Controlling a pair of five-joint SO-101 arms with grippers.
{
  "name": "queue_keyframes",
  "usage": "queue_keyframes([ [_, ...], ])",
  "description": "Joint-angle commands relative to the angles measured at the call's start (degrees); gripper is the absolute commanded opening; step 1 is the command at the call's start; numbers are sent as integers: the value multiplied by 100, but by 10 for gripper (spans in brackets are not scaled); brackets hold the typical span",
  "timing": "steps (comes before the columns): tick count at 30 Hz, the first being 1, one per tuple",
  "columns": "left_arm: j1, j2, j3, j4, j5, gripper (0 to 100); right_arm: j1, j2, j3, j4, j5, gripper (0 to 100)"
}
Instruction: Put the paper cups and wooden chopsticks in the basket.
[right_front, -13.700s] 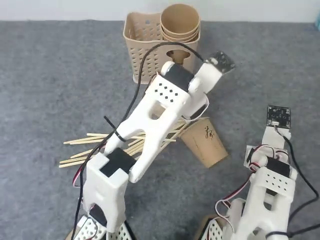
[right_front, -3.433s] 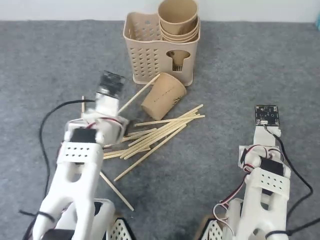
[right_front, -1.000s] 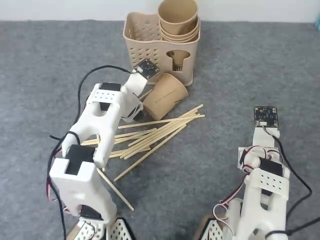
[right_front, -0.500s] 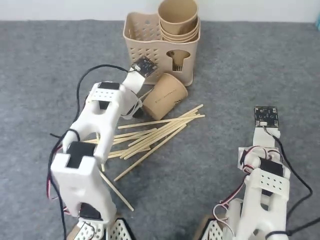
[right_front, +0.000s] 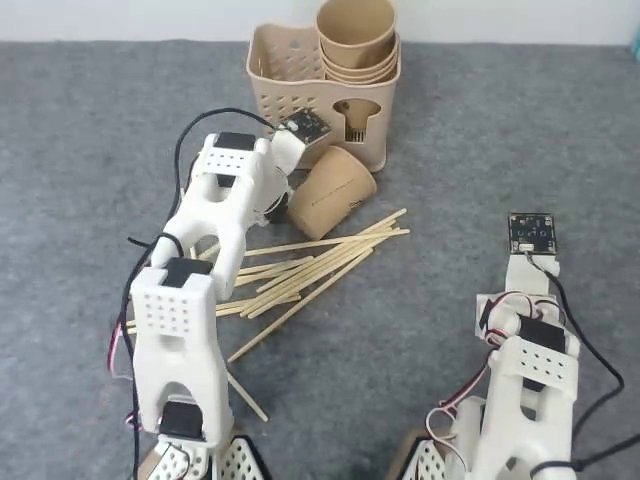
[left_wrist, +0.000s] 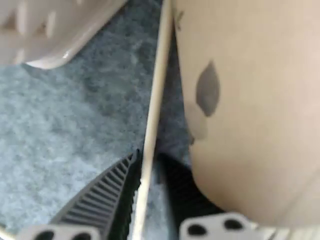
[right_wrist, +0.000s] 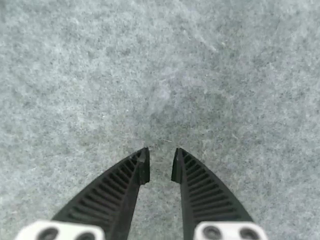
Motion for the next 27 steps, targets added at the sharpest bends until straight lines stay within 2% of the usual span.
queue_keyframes([
  [1, -62, 18, -233, 290, -53, 13, -31, -136, -53, -92, 114, 95],
  [10, -62, -220, -356, 976, -18, 12, -31, -136, -53, -92, 114, 95],
  [27, -62, -2312, -330, 2224, -26, 12, -31, -136, -53, -101, 114, 95],
])
